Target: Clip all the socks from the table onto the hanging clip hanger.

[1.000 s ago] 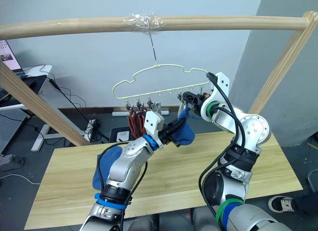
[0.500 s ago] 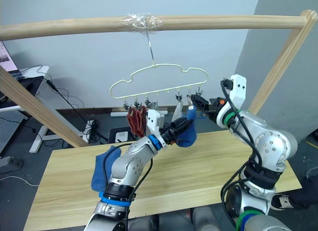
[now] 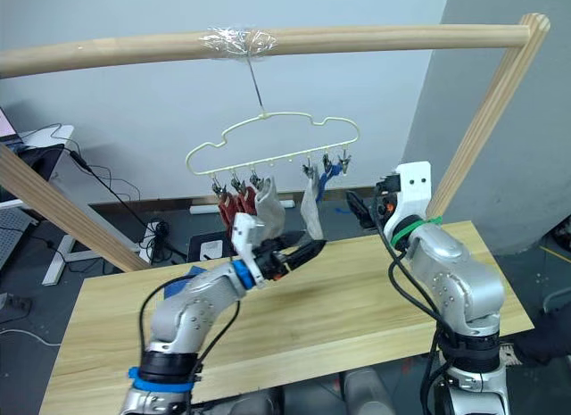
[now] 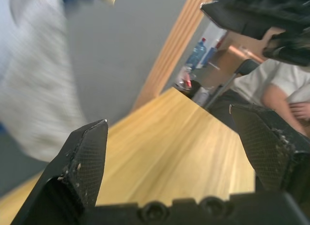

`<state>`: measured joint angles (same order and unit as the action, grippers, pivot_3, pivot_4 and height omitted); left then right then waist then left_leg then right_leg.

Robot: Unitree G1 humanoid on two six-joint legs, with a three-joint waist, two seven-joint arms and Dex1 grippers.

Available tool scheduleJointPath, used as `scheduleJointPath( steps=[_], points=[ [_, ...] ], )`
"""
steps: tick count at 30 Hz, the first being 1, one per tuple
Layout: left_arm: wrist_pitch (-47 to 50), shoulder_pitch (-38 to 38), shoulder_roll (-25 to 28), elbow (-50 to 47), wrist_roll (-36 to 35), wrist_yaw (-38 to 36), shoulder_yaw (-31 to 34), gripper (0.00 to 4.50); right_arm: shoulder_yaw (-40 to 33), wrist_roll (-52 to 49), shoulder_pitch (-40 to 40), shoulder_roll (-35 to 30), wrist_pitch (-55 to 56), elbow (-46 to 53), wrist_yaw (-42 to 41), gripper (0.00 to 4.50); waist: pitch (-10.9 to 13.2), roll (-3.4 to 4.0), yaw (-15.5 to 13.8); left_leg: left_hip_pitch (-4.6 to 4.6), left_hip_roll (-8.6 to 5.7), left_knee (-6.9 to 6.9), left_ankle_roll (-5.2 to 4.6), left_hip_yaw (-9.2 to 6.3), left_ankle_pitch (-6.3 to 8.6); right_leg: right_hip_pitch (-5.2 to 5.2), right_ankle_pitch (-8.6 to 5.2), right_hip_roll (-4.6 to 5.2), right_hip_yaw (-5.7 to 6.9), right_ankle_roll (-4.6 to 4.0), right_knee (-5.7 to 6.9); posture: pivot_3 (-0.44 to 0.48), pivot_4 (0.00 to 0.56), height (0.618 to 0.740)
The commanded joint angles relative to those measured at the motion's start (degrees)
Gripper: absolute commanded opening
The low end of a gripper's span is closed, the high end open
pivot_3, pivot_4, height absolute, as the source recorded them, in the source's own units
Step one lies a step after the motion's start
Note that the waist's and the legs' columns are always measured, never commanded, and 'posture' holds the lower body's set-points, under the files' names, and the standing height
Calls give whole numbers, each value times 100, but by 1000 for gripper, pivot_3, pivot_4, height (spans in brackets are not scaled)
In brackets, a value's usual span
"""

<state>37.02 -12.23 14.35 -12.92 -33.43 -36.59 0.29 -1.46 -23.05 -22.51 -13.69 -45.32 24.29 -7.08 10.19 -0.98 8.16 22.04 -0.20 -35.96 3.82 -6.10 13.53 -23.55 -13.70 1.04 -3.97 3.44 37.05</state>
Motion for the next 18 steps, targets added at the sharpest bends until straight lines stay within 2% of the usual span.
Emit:
scheduleJointPath(
  steps=[1, 2, 5, 7, 8, 10, 18],
  points=[
    [-62, 162, 435, -884, -221, -200, 263, 4500, 278, 599, 94, 174, 1005, -212, 114, 3594, 0, -1, -20, 0, 1, 0, 0, 0, 0, 0, 0, 0, 0, 0, 0, -77, 122, 740],
    [-22, 201, 542, -1061, -313, -167, 365, 4500, 340, 743, 96, 241, 1214, -328, 163, 3270, 1, -1, -32, -1, 0, 0, 0, 0, 0, 0, 0, 0, 0, 0, 0, -70, 122, 740],
    [170, 321, 816, -1454, -585, -131, 553, 4500, 438, 1046, 38, 383, 1701, -612, 187, 3270, 1, -2, -82, 0, -2, -1, 0, 1, 0, 0, 0, 3, -2, -1, 0, -55, 120, 740],
    [207, 459, 1035, -1690, -669, -192, 616, 4500, 438, 1185, -37, 478, 1935, -845, 227, 2997, 1, -2, -121, 0, -3, -1, 0, 1, 0, 2, 0, 4, -2, 0, -1, -47, 119, 740],
    [232, 526, 1099, -1809, -746, -180, 666, 4500, 432, 1261, -89, 510, 2040, -985, 258, 2819, 1, -2, -136, -2, -2, 0, 0, 2, 0, 1, 0, 3, -2, 0, 0, -42, 120, 740],
    [262, 608, 1182, -1996, -879, -136, 734, 4500, 420, 1375, -200, 565, 2186, -1229, 299, 2163, 1, -2, -169, -3, 0, 1, 0, 1, 0, 1, 0, 3, -1, -1, 2, -33, 120, 740],
    [60, 635, 1242, -2142, -904, 14, 699, 4500, 276, 1617, -693, 802, 2586, -2195, 421, 2163, 1, -2, -337, -5, -1, -1, 0, 0, 0, 2, 3, 3, 0, -5, 4, -4, 121, 740]
  ],
)
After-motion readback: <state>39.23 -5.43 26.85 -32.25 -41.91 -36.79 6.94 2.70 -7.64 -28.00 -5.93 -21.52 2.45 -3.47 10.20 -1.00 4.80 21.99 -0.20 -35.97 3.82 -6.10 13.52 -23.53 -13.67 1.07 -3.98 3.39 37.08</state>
